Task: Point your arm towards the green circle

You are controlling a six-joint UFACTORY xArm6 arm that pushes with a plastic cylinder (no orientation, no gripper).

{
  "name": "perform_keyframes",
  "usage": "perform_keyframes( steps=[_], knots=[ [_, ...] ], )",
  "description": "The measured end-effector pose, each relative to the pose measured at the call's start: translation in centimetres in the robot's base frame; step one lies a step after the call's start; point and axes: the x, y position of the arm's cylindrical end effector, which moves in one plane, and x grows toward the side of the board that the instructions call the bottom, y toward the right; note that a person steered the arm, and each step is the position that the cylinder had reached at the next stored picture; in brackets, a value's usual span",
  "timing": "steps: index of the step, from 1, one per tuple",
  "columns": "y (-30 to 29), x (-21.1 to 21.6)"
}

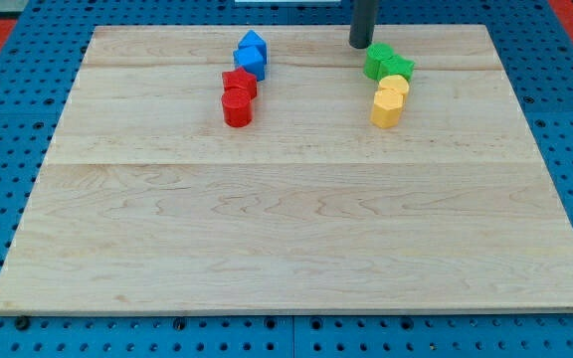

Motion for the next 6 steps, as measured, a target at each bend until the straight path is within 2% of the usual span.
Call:
perform_keyframes(
  steps=[3,6],
  knots=[
    [-4.2,0.2],
    [-2.0,2.1]
  ],
)
